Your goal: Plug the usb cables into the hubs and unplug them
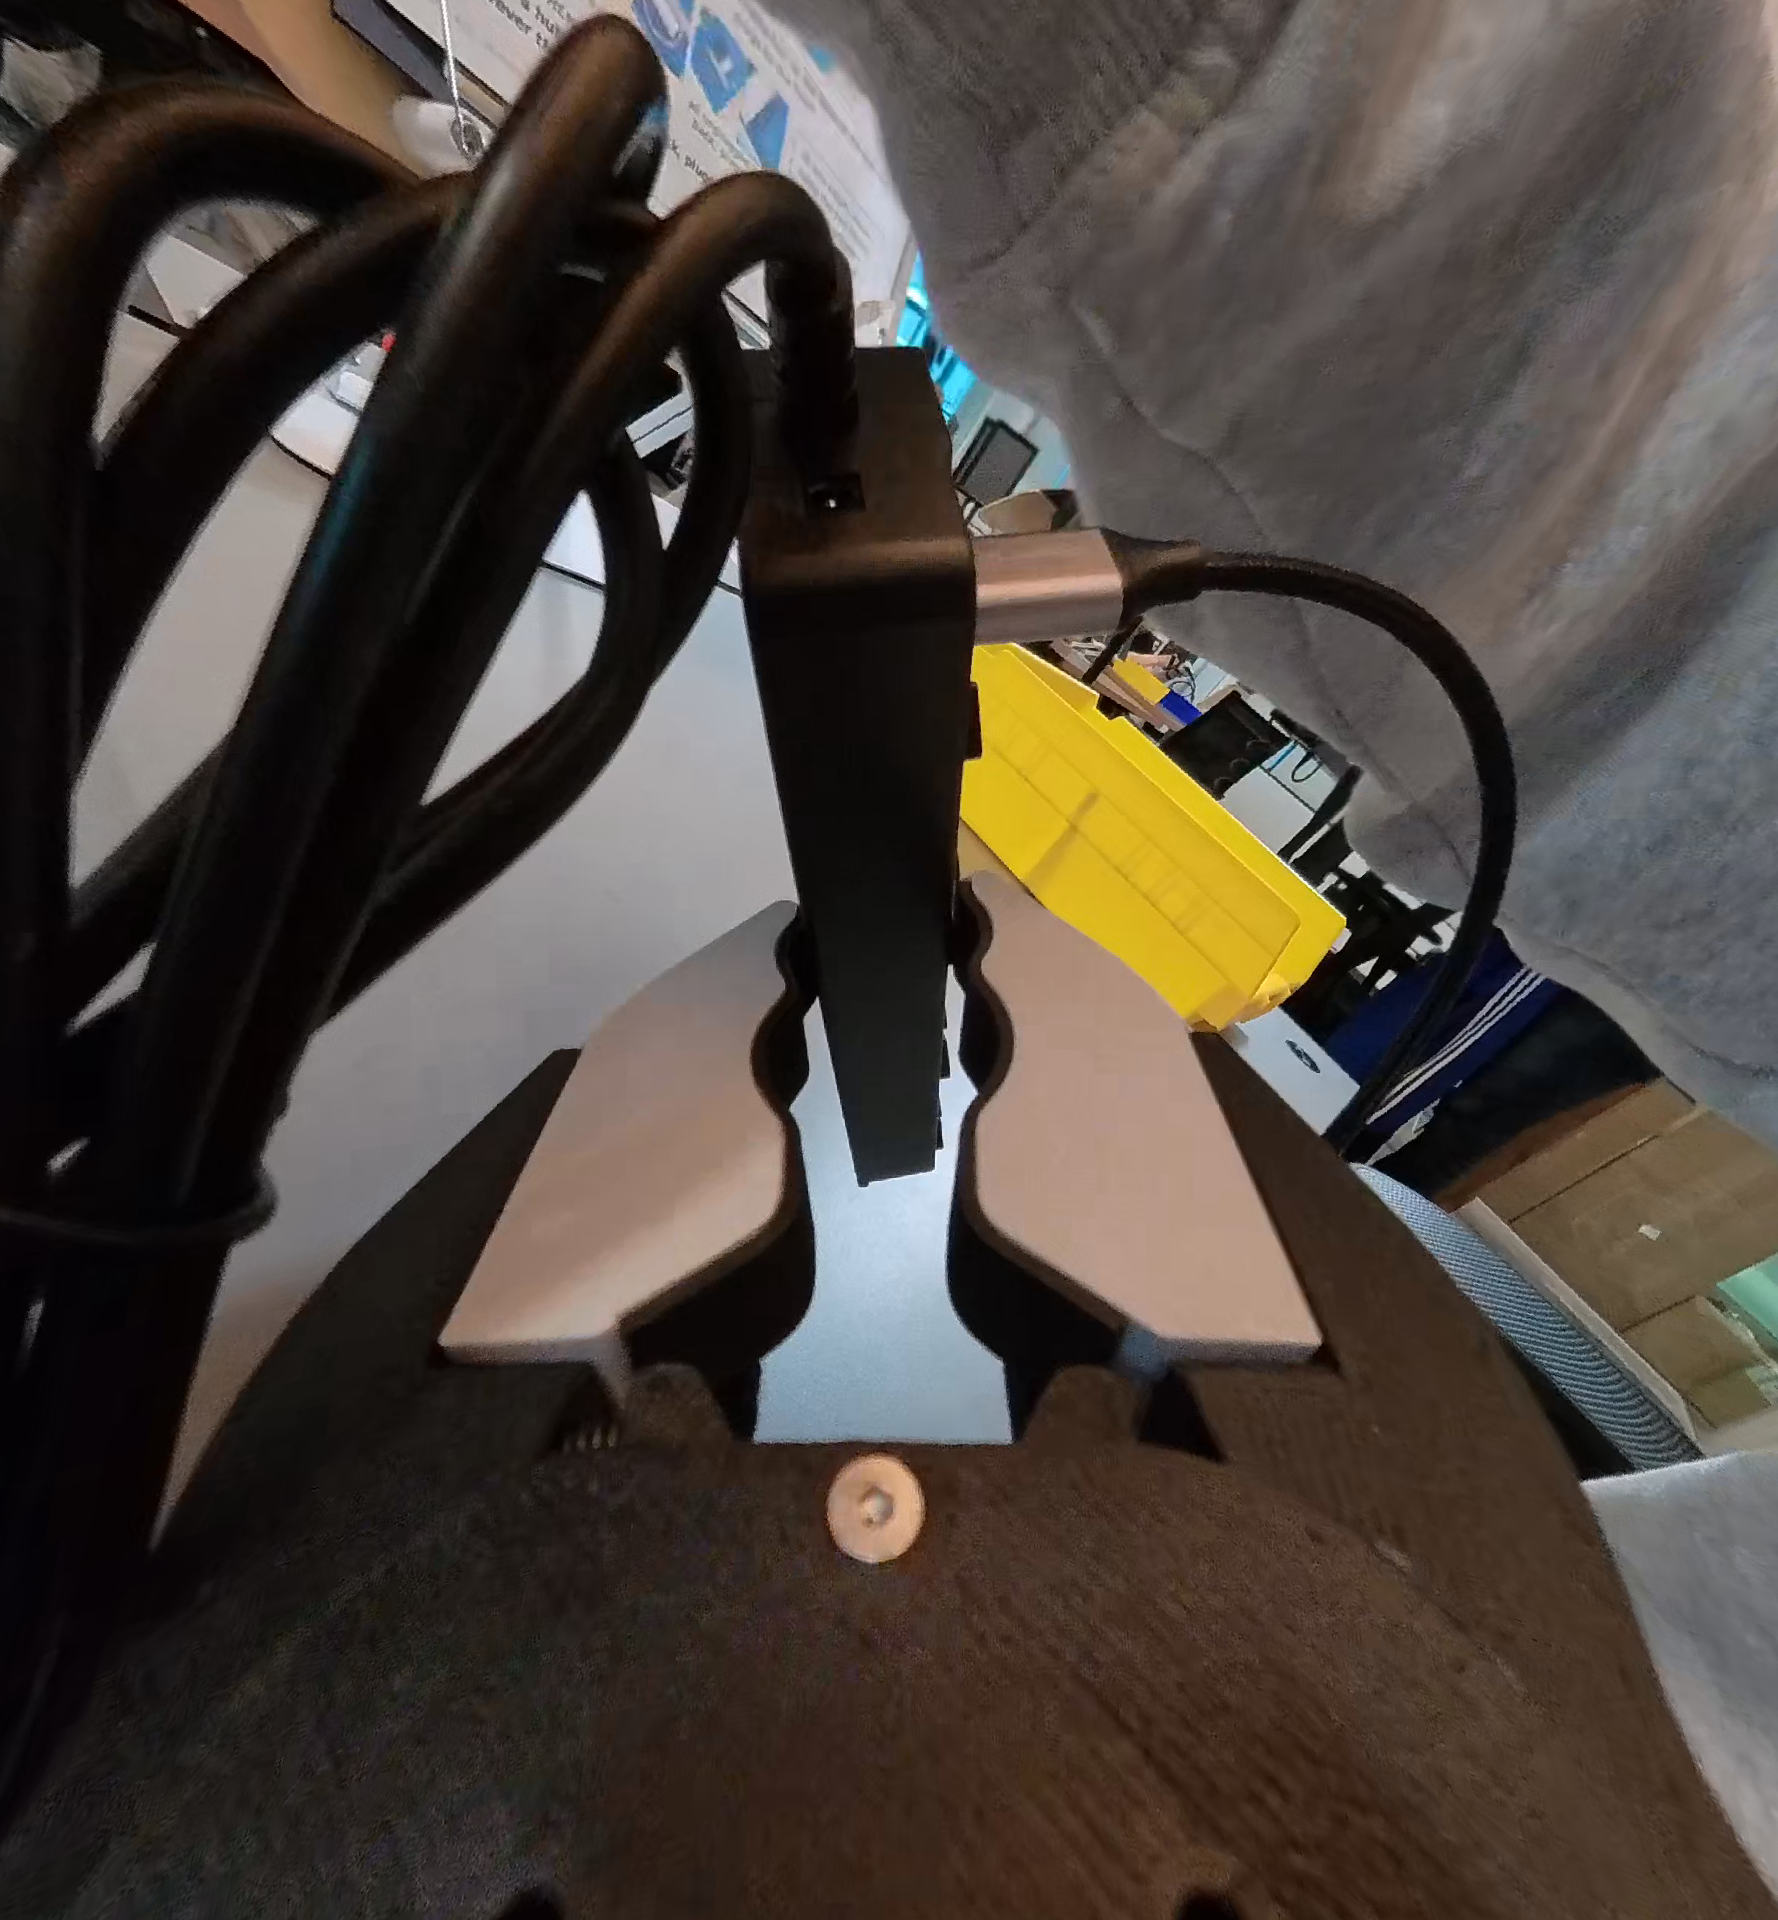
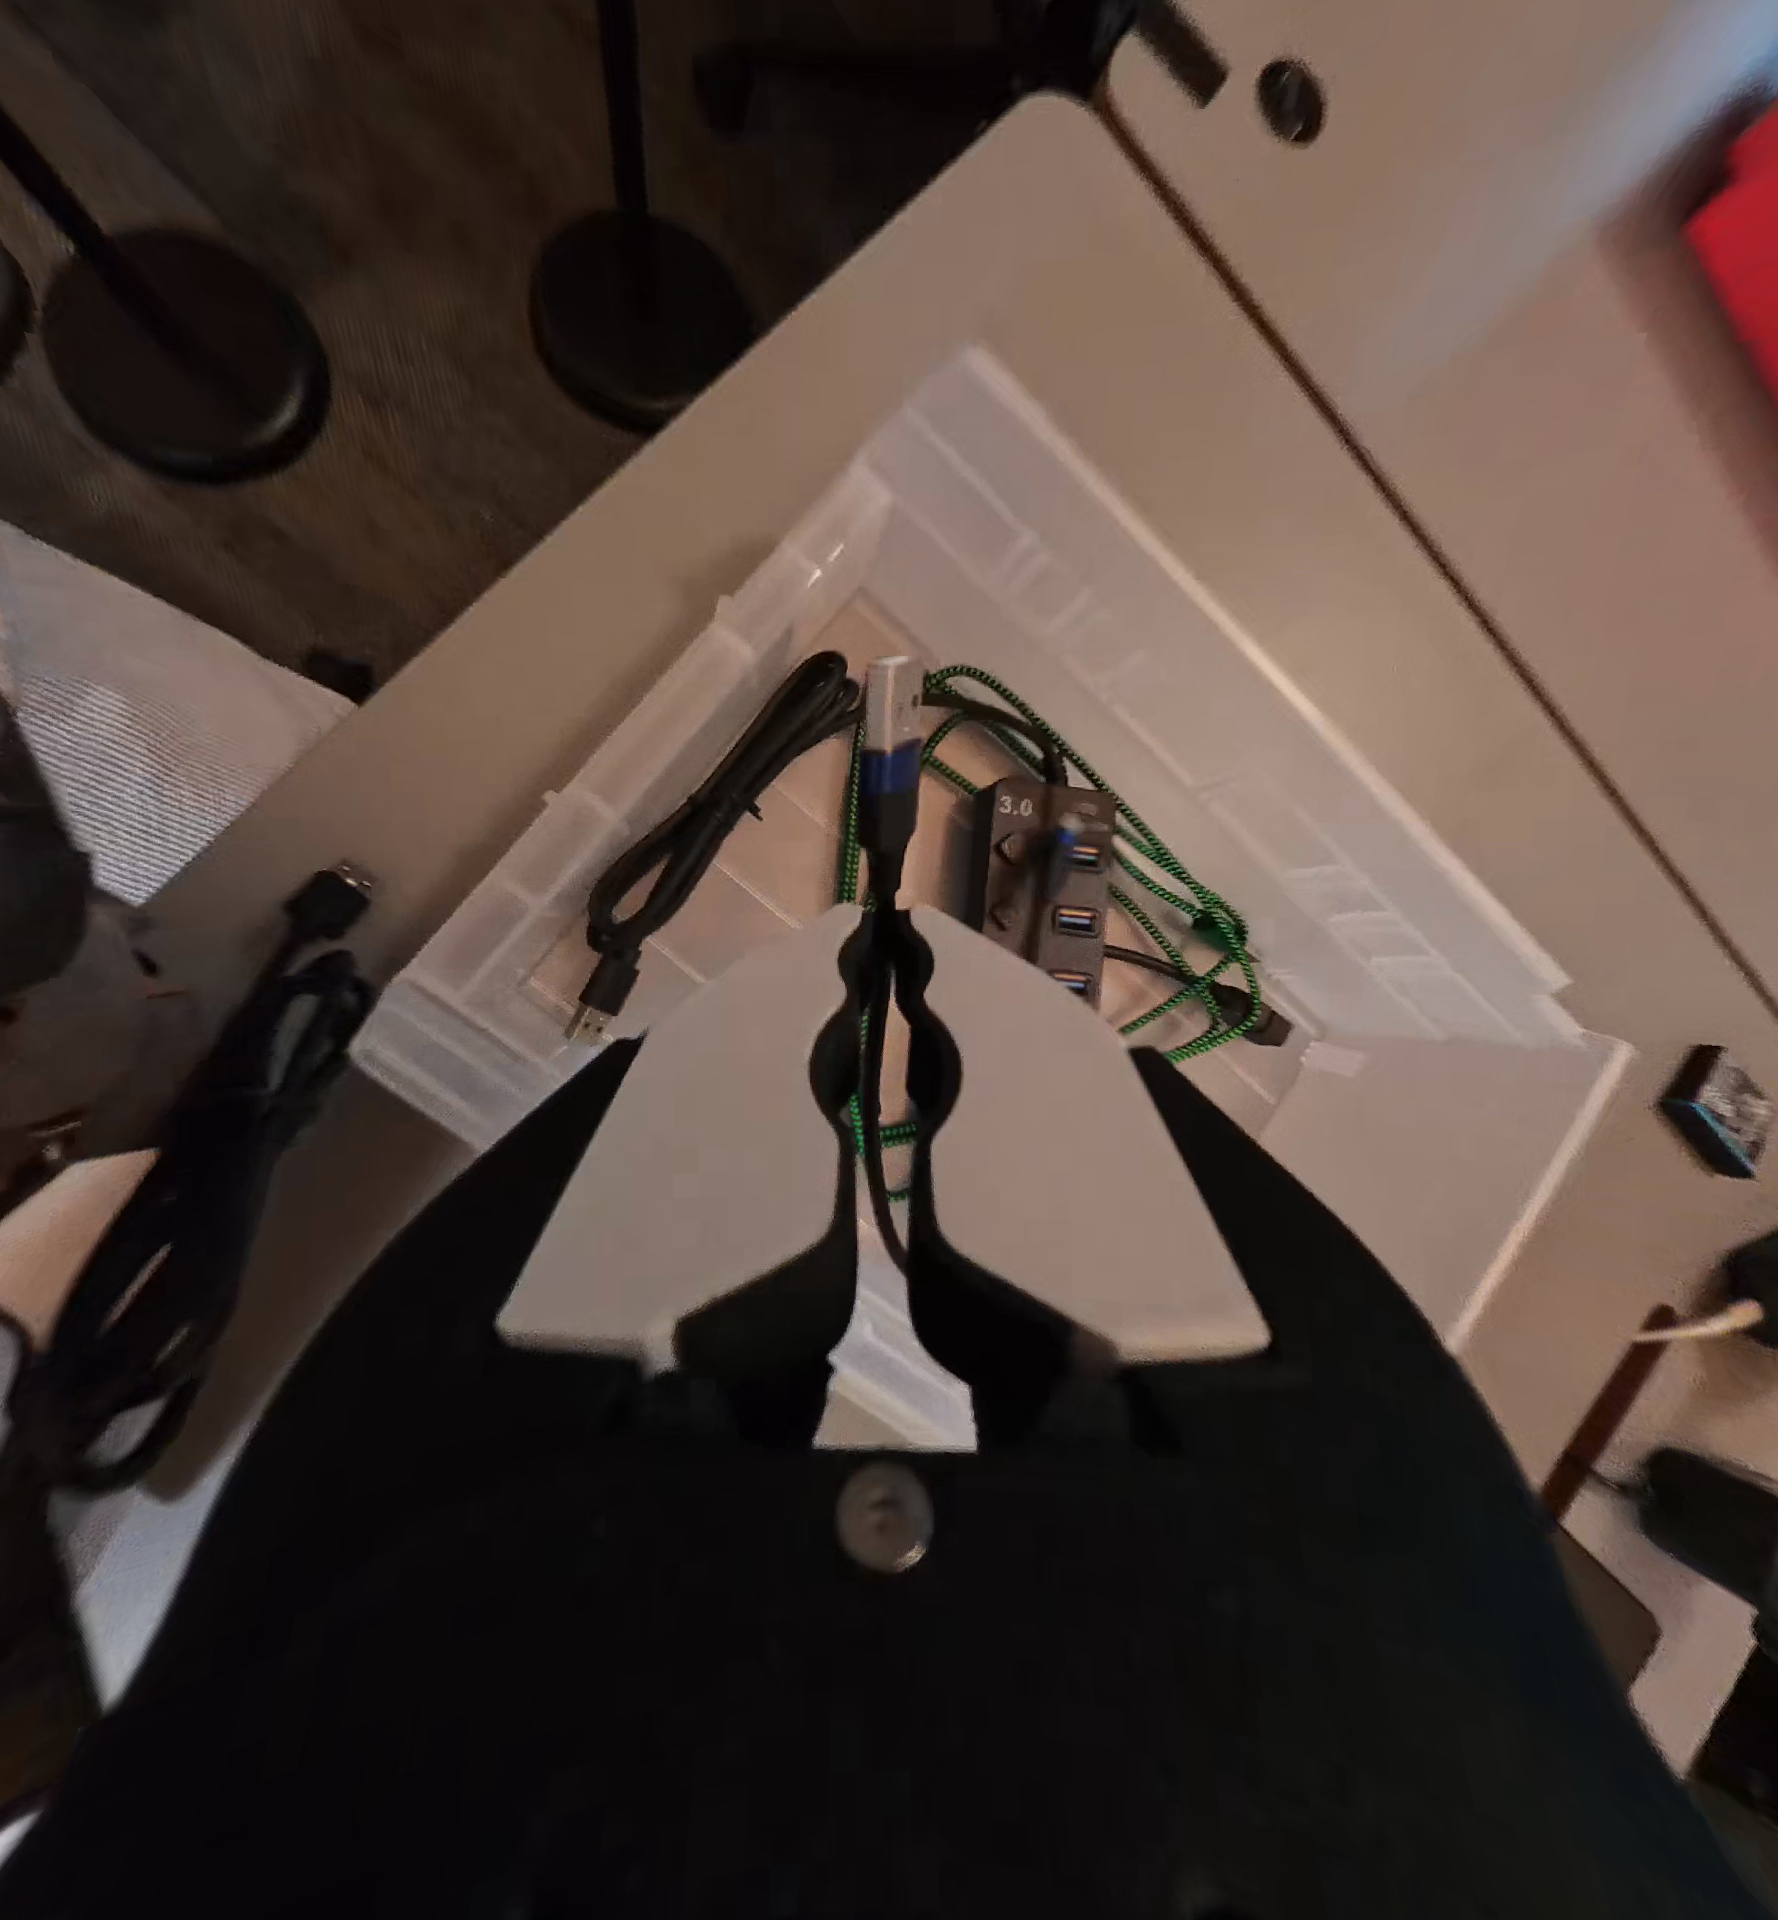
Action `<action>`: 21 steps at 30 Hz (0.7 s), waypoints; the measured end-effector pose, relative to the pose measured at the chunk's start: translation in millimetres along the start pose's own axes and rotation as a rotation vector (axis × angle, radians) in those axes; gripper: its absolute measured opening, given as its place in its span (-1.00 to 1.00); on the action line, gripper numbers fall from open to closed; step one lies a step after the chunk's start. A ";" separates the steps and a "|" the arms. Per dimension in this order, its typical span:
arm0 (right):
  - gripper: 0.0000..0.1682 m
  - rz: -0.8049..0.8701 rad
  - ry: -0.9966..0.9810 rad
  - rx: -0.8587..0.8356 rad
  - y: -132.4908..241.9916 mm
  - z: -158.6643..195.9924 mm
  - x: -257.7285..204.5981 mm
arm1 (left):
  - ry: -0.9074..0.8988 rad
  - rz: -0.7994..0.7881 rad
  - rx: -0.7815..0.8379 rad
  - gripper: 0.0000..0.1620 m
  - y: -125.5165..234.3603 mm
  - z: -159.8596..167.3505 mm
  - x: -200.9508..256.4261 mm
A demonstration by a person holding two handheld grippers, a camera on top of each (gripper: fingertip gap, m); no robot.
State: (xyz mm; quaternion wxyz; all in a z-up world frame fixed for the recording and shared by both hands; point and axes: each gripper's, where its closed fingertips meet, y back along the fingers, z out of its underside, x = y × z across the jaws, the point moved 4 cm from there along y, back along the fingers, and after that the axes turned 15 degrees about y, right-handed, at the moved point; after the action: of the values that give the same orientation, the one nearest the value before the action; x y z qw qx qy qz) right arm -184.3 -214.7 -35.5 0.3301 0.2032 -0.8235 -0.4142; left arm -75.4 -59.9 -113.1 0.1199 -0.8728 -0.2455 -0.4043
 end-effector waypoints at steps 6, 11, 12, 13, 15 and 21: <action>-0.96 0.213 -0.053 0.087 81.0 -17.2 -10.3 | -0.006 -0.004 0.011 -0.65 0.8 -1.9 -1.0; -0.96 0.482 -0.167 0.080 172.3 -25.0 -41.7 | -0.013 -0.007 0.017 -0.65 2.4 -4.5 -2.3; -0.96 0.539 -0.187 0.060 187.0 -24.7 -53.3 | -0.016 -0.010 0.023 -0.65 3.3 -5.9 -2.6; -0.96 0.593 -0.212 0.052 200.0 -24.6 -66.4 | -0.016 -0.011 0.030 -0.65 4.0 -7.2 -2.7; -0.96 0.703 -0.282 0.021 220.4 -20.8 -96.1 | -0.014 -0.006 0.042 -0.66 4.6 -9.0 -2.6; -0.96 0.954 -0.589 -0.136 242.5 34.3 -195.7 | -0.010 0.025 0.057 -0.66 -1.3 -13.1 -2.4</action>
State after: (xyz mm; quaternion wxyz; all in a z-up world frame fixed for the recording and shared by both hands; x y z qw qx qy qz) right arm -86.7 62.4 73.9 0.2493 -0.3374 -0.8530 -0.3105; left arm -85.9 -65.0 -106.5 0.1487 -0.8740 -0.2466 -0.3914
